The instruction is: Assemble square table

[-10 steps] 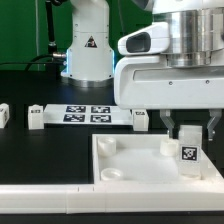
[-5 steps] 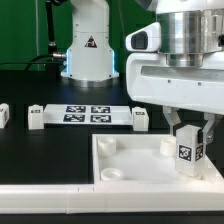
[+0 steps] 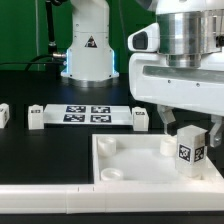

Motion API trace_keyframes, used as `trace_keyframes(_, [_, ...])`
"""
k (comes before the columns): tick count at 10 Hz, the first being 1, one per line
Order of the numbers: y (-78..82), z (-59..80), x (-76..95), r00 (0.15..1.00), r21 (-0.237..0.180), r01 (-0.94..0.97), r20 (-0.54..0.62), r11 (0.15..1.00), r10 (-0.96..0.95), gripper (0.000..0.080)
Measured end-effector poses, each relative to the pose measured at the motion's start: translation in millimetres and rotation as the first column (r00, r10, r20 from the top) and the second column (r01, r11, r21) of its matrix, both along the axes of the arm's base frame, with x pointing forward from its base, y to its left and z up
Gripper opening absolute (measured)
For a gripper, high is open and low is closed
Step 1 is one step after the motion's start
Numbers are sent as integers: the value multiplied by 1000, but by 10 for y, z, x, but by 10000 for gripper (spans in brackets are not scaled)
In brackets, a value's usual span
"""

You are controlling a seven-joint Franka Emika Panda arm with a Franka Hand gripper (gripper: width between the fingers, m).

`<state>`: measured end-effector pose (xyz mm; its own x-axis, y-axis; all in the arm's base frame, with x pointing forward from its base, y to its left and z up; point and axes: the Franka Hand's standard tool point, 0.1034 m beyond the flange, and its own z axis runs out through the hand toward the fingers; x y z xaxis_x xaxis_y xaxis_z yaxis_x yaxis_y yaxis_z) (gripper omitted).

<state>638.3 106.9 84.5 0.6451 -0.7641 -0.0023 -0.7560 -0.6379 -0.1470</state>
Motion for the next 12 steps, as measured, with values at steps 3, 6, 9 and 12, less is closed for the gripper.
trace_keyframes(3, [-3, -2, 4, 970, -31, -243, 21, 970, 244, 646])
trace_keyframes(6, [-10, -10, -27, 817, -80, -573, 17, 816, 576, 649])
trace_keyframes(9, [-3, 15, -11, 564, -140, -819, -17, 556, 826, 649])
trace_keyframes(12, [-5, 12, 1, 292, -183, -943, -64, 276, 954, 649])
